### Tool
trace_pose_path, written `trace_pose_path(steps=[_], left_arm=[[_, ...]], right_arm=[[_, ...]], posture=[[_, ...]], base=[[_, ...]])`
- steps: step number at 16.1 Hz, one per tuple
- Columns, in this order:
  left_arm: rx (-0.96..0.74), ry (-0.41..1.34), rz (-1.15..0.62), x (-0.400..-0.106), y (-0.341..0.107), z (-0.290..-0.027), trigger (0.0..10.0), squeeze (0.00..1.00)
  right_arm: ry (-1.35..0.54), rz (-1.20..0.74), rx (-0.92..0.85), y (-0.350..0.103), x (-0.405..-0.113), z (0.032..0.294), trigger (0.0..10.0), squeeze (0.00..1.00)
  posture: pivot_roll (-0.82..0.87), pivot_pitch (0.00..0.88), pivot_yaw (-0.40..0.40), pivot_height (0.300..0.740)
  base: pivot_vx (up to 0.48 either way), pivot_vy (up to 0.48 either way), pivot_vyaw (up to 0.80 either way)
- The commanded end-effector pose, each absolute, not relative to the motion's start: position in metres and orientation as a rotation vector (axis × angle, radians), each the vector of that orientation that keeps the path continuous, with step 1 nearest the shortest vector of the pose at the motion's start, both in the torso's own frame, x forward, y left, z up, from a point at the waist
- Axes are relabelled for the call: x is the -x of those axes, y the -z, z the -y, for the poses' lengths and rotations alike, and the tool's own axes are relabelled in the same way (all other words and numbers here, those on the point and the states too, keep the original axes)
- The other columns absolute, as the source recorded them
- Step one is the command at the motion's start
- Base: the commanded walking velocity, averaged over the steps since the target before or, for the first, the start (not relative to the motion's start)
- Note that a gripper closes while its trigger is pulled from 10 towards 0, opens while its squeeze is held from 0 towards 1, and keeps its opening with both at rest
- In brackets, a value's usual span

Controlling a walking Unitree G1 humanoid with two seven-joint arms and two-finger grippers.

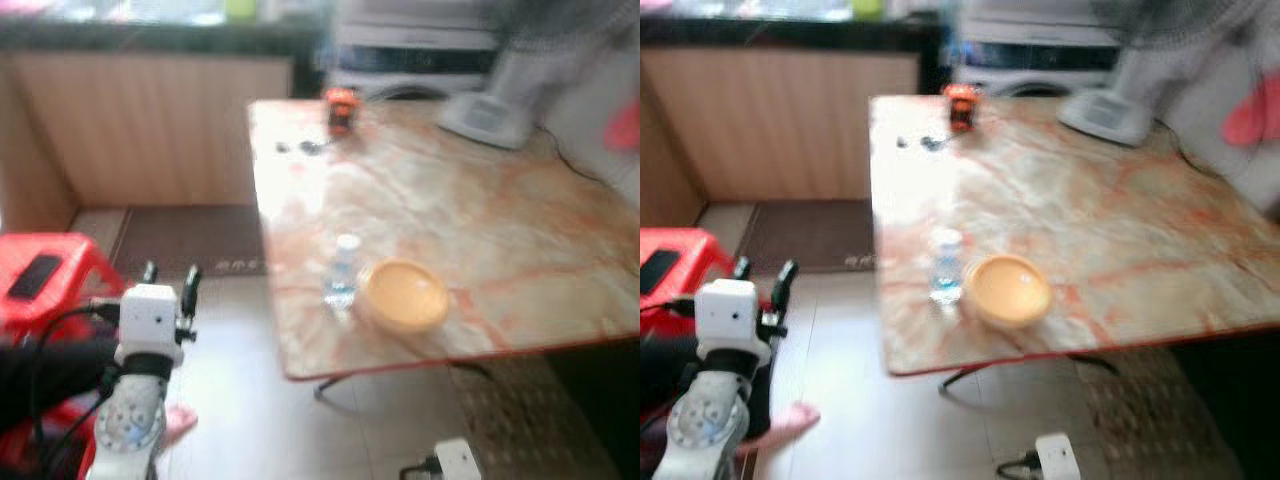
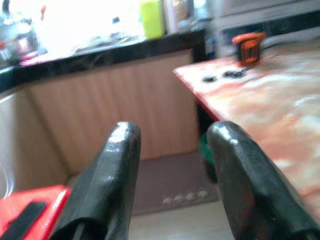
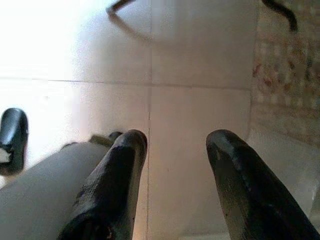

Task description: Restocking fridge

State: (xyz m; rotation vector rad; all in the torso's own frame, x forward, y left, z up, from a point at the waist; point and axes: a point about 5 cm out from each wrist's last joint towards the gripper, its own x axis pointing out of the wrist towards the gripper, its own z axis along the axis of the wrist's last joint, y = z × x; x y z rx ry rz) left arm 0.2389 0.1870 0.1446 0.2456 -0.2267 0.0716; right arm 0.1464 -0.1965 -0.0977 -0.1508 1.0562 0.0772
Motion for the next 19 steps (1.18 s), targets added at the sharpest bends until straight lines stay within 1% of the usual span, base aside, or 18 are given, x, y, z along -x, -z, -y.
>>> trace_pose_path(steps=[1,5,9,12,14,16,19], left_arm=[[-0.249,-0.044,0.227,-0.238,-0.145,-0.18,10.0,0.0],[-0.253,-0.043,0.233,-0.238,-0.146,-0.18,10.0,0.0],[-0.274,-0.068,0.266,-0.239,-0.155,-0.184,10.0,0.0],[-0.285,-0.063,0.324,-0.241,-0.169,-0.18,10.0,0.0],[-0.285,-0.058,0.332,-0.24,-0.17,-0.178,10.0,0.0],[-0.28,-0.057,0.339,-0.238,-0.17,-0.177,10.0,0.0],[-0.297,-0.033,0.407,-0.235,-0.183,-0.171,10.0,0.0]], right_arm=[[-0.071,-1.119,0.17,0.102,-0.131,0.205,10.0,0.0],[-0.093,-1.121,0.191,0.102,-0.132,0.205,10.0,0.0],[-0.093,-1.122,0.184,0.102,-0.131,0.205,10.0,0.0],[-0.095,-1.123,0.182,0.102,-0.13,0.205,10.0,0.0],[-0.096,-1.122,0.181,0.103,-0.13,0.204,10.0,0.0],[-0.095,-1.114,0.176,0.102,-0.13,0.204,10.0,0.0],[-0.081,-1.099,0.16,0.102,-0.131,0.203,10.0,0.0]], posture=[[0.03,0.071,-0.117,0.74],[0.02,0.072,-0.117,0.74],[0.03,0.069,-0.117,0.74],[0.03,0.063,-0.116,0.74],[0.03,0.061,-0.115,0.74],[0.03,0.06,-0.112,0.74],[0.03,0.068,-0.113,0.74]], base=[[0.0,0.0,-0.79],[0.0,0.0,-0.78],[0.0,0.0,-0.77],[0.0,0.0,-0.76],[0.0,0.0,-0.75],[0.0,0.0,0.0],[0.0,0.0,0.0]])
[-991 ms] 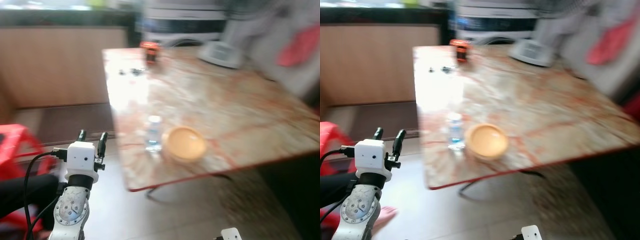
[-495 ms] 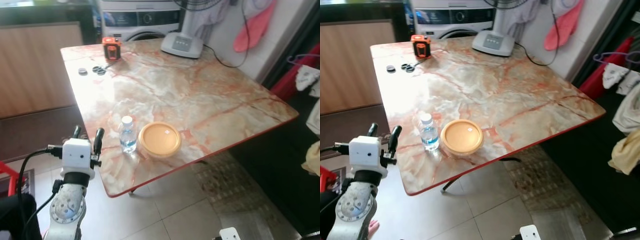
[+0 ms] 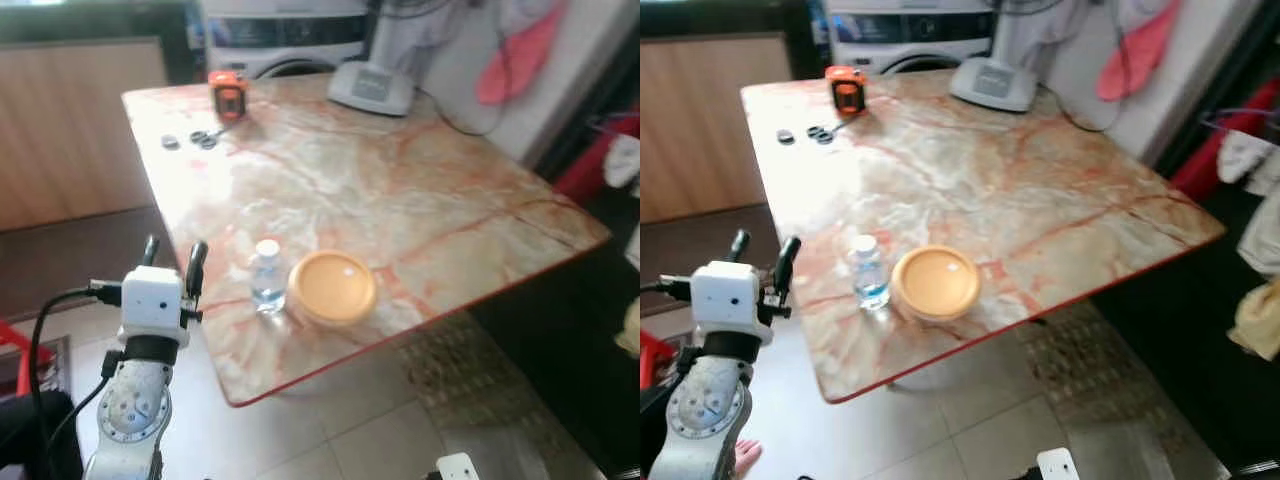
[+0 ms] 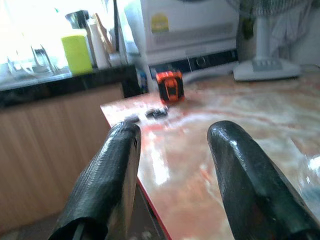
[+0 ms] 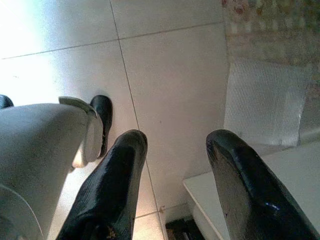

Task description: Restocking fridge

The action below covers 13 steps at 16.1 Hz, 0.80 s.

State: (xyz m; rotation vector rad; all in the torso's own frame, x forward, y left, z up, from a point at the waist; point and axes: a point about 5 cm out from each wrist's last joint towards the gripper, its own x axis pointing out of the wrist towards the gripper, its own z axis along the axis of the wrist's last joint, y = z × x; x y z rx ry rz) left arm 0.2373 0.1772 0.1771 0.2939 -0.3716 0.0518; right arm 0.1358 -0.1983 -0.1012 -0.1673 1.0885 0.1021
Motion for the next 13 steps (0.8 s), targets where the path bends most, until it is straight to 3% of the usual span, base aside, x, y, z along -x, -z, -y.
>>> trace_pose_path(steps=[1,4,6,13], left_arm=[[-0.328,0.0,0.463,-0.236,-0.196,-0.165,10.0,0.0],[-0.378,0.142,0.522,-0.241,-0.216,-0.139,10.0,0.0],[-0.353,0.149,0.505,-0.243,-0.214,-0.137,10.0,0.0],[-0.292,0.011,0.427,-0.243,-0.206,-0.164,10.0,0.0]], right_arm=[[-0.08,-1.099,0.16,0.102,-0.131,0.203,10.0,0.0],[-0.073,-1.104,0.158,0.102,-0.131,0.204,10.0,0.0],[-0.065,-1.11,0.155,0.102,-0.13,0.204,10.0,0.0],[-0.064,-1.128,0.159,0.103,-0.129,0.204,10.0,0.0]], posture=[[0.03,0.072,-0.115,0.74],[0.04,0.077,-0.116,0.74],[0.03,0.079,-0.112,0.74],[0.04,0.087,-0.109,0.74]], base=[[0.0,0.0,0.0],[0.0,0.0,0.0],[0.0,0.0,0.0],[0.0,0.0,-0.79]])
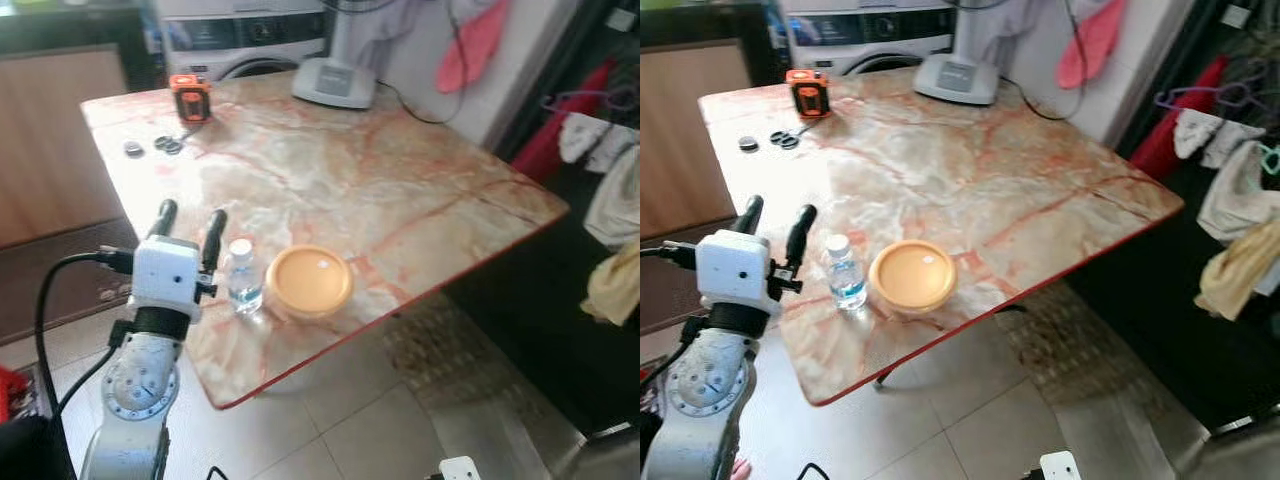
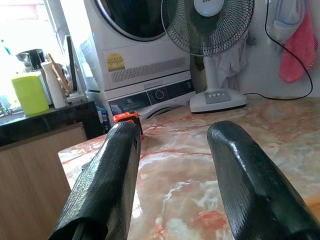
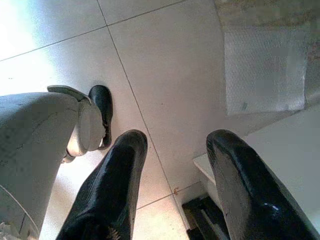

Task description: Restocking fridge

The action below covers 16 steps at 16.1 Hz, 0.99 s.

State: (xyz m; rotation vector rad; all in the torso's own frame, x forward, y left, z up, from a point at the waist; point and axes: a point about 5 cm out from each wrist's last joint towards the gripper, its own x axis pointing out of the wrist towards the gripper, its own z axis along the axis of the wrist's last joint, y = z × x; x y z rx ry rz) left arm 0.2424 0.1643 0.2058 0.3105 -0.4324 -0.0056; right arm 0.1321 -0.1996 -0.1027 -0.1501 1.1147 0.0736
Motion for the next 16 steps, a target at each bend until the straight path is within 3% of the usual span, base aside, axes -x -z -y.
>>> trace_pose_path(steps=[1,5,13,16], left_arm=[[-0.29,0.01,0.426,-0.243,-0.206,-0.164,10.0,0.0],[-0.309,0.023,0.44,-0.243,-0.209,-0.161,10.0,0.0],[-0.338,0.059,0.461,-0.243,-0.214,-0.156,10.0,0.0],[-0.336,0.086,0.452,-0.244,-0.213,-0.153,10.0,0.0]], right_arm=[[-0.062,-1.128,0.157,0.103,-0.129,0.204,10.0,0.0],[-0.058,-1.13,0.155,0.103,-0.129,0.203,10.0,0.0],[-0.063,-1.132,0.154,0.104,-0.128,0.202,10.0,0.0],[-0.056,-1.124,0.151,0.104,-0.128,0.202,10.0,0.0]], posture=[[0.04,0.087,-0.109,0.74],[0.04,0.088,-0.106,0.74],[0.04,0.095,-0.103,0.74],[0.04,0.095,-0.1,0.74]], base=[[0.0,0.0,-0.79],[0.0,0.306,-0.79],[0.0,0.0,-0.79],[0.0,0.0,0.0]])
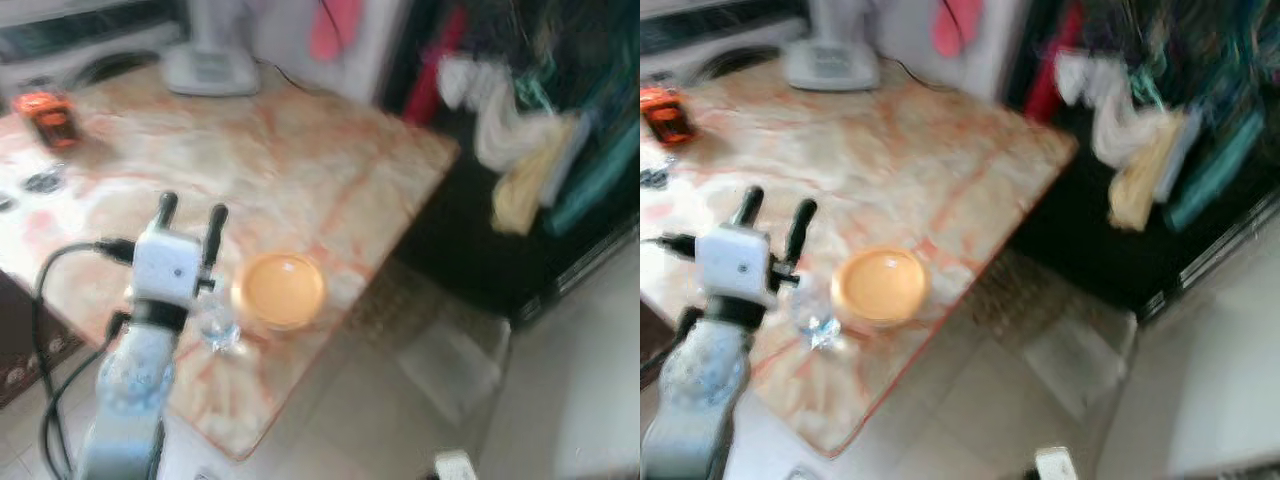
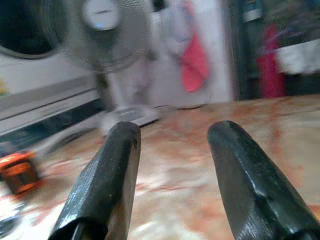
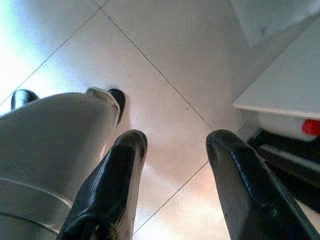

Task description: Restocking fridge

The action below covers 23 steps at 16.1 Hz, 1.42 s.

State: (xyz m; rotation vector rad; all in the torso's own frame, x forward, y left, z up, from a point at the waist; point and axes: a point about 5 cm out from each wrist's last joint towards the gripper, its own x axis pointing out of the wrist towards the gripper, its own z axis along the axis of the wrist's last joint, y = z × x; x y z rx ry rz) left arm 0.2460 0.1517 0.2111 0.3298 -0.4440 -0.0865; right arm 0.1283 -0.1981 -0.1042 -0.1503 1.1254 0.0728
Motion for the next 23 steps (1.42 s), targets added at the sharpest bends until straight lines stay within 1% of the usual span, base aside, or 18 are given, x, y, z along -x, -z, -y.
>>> trace_pose_path(steps=[1,4,9,11,13,15,16,19,21,23], left_arm=[[-0.329,0.108,0.446,-0.244,-0.213,-0.151,10.0,0.0],[-0.325,0.143,0.433,-0.245,-0.211,-0.146,10.0,0.0],[-0.296,0.176,0.457,-0.251,-0.234,-0.128,10.0,0.0],[-0.205,0.125,0.421,-0.26,-0.244,-0.127,10.0,0.0],[-0.109,0.103,0.392,-0.278,-0.257,-0.123,10.0,0.0],[-0.185,0.143,0.419,-0.298,-0.272,-0.12,10.0,0.0],[-0.225,0.135,0.471,-0.313,-0.289,-0.124,10.0,0.0],[-0.196,0.101,0.525,-0.338,-0.316,-0.127,10.0,0.0],[-0.203,0.067,0.561,-0.361,-0.331,-0.135,10.0,0.0],[-0.212,0.078,0.64,-0.372,-0.345,-0.14,10.0,0.0]], right_arm=[[-0.053,-1.124,0.149,0.104,-0.128,0.202,10.0,0.0],[-0.056,-1.123,0.15,0.104,-0.128,0.201,10.0,0.0],[-0.061,-1.123,0.155,0.104,-0.128,0.202,10.0,0.0],[-0.064,-1.126,0.159,0.104,-0.128,0.202,10.0,0.0],[-0.072,-1.132,0.166,0.104,-0.129,0.202,10.0,0.0],[-0.079,-1.135,0.172,0.104,-0.13,0.2,10.0,0.0],[-0.071,-1.131,0.159,0.104,-0.131,0.199,10.0,0.0],[-0.052,-1.135,0.151,0.104,-0.132,0.198,10.0,0.0],[-0.041,-1.137,0.144,0.104,-0.132,0.197,10.0,0.0],[-0.032,-1.134,0.138,0.103,-0.133,0.197,10.0,0.0]], posture=[[0.04,0.094,-0.1,0.74],[0.05,0.093,-0.103,0.74],[0.07,0.078,-0.104,0.74],[0.1,0.065,-0.107,0.74],[0.14,0.064,-0.122,0.74],[0.15,0.059,-0.124,0.74],[0.15,0.056,-0.123,0.74],[0.16,0.053,-0.131,0.74],[0.13,0.048,-0.132,0.74],[0.13,0.046,-0.142,0.74]], base=[[0.0,0.0,0.0],[0.0,0.0,0.0],[0.0,0.0,0.0],[0.0,0.0,0.0],[0.0,0.0,0.0],[0.0,0.0,0.0],[0.0,0.0,0.0],[0.0,0.0,0.0],[0.0,0.0,0.0],[0.0,0.0,0.0]])
